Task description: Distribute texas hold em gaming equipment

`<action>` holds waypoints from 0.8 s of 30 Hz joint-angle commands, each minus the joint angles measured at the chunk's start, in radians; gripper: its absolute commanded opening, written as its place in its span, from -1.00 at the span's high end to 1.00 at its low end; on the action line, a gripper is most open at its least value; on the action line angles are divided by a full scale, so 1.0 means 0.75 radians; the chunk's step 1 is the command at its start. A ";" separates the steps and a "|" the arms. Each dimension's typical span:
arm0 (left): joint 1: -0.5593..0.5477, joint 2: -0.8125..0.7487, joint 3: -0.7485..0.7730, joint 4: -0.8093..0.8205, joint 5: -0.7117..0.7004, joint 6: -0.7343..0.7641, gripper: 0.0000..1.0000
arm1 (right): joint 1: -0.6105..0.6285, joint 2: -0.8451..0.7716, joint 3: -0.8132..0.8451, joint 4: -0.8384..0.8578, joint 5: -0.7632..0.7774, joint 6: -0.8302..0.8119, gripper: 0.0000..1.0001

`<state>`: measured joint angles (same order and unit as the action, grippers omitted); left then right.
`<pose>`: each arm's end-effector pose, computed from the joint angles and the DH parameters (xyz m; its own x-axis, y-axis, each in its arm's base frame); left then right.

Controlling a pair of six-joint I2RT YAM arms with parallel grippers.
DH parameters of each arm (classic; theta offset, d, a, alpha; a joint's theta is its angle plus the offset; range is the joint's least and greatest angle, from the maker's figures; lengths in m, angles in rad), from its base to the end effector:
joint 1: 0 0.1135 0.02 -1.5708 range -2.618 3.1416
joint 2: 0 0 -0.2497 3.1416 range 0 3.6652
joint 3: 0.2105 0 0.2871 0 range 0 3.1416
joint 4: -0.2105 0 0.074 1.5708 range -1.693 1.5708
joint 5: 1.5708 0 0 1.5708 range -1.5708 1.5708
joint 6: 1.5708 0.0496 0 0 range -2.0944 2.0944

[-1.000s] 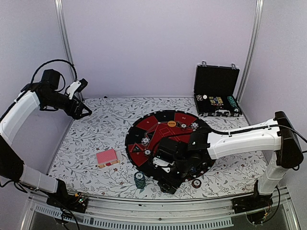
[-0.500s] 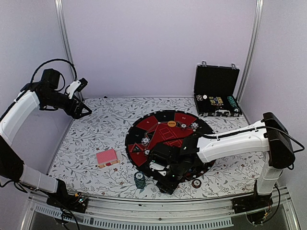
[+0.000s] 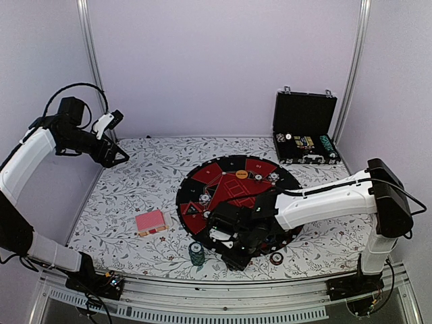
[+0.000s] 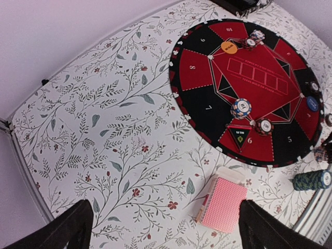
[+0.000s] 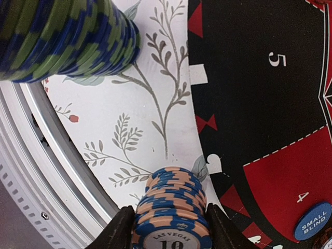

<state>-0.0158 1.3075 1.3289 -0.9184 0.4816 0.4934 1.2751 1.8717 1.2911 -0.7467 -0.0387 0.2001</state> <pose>0.3076 -0.0278 0.3284 -0.5447 0.4284 -0.7210 0.6369 0.7706 -0.0233 0.1122 0.3750 0.1282 -0.4677 -0.8537 -0.2288 -0.8833 0.4612 0.0847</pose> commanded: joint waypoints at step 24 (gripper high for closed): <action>-0.015 -0.013 0.048 -0.018 0.010 -0.004 -0.99 | -0.098 -0.251 -0.025 -0.059 0.018 0.089 0.50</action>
<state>-0.0162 1.3075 1.3399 -0.9192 0.4820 0.4931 1.2476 1.7416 1.3071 -0.7963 -0.0357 0.2375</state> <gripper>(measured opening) 0.996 0.405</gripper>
